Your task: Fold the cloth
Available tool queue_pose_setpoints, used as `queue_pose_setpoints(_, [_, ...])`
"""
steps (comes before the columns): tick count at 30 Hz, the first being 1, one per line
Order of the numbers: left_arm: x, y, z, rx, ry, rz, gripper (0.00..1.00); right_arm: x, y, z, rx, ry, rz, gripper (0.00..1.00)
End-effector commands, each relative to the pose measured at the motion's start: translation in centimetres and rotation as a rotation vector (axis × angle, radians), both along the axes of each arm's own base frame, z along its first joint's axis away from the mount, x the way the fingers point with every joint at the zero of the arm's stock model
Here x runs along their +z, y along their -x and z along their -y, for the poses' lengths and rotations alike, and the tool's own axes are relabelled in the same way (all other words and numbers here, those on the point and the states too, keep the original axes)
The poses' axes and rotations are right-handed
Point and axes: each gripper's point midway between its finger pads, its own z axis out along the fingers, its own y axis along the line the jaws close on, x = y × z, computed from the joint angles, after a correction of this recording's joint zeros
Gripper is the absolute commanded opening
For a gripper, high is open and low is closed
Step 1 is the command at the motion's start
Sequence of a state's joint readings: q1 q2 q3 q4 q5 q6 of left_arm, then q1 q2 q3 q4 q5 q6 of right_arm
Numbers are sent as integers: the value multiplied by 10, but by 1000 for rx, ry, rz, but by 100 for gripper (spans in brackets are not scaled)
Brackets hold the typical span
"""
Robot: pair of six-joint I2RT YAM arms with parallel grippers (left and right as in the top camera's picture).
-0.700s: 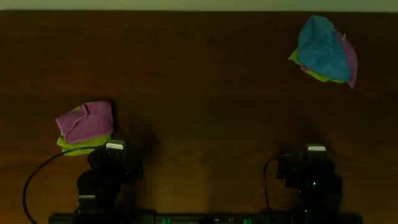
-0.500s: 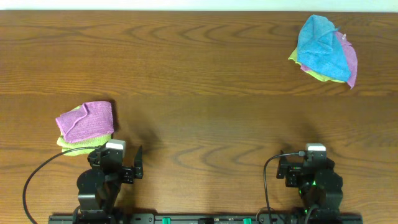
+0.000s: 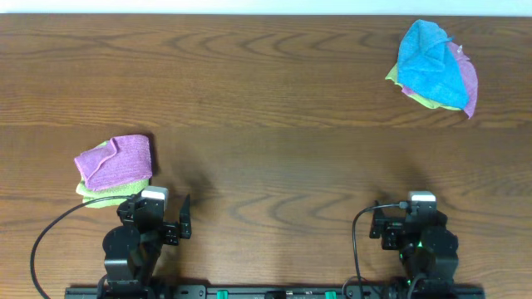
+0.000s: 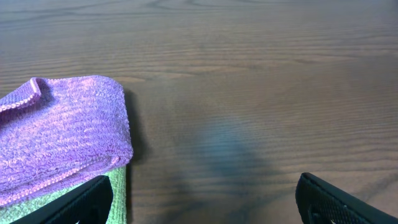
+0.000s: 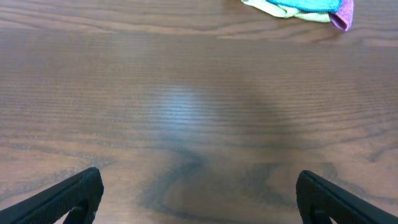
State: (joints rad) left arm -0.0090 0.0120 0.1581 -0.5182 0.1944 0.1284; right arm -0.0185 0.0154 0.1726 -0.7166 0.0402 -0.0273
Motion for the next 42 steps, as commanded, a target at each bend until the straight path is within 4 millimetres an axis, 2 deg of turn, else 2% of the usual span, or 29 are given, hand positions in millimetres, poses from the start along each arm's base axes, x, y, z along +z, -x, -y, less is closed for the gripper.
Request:
queue_pose_setpoints(1, [-6,0,-1,2,-10,-6,95,-1,-2,-1,10,1,-3,99])
queue_pose_setpoints(5, [-6,0,-1,2,-10,-6,95,10,-6,1,2,6,-13,99])
queue_pose_setpoints(10, [-6,0,-1,2,-10,-6,95,36,-11,10,-43,27,-39,99])
queue_pose_setpoints(15, [-6,0,-1,2,-10,-6,95,69,-23,35,-249,-54,-55,99])
queue_pose_setpoints(19, [-6,0,-1,2,-10,-6,95,82,-37,50,-326,-84,-96,99])
queue_pose_setpoints(25, [-6,0,-1,3,-10,-6,95,98,-72,66,-371,-92,-154,99])
queue_pose_setpoints(35, [-6,0,-1,3,-10,-6,95,102,-129,76,-372,-95,-242,99])
queue_pose_setpoints(38, [-6,0,-1,3,-10,-6,95,105,-150,80,-375,-105,-240,99])
queue_pose_setpoints(42, [-6,0,-1,2,-10,-6,95,111,-180,96,-436,-157,-197,99])
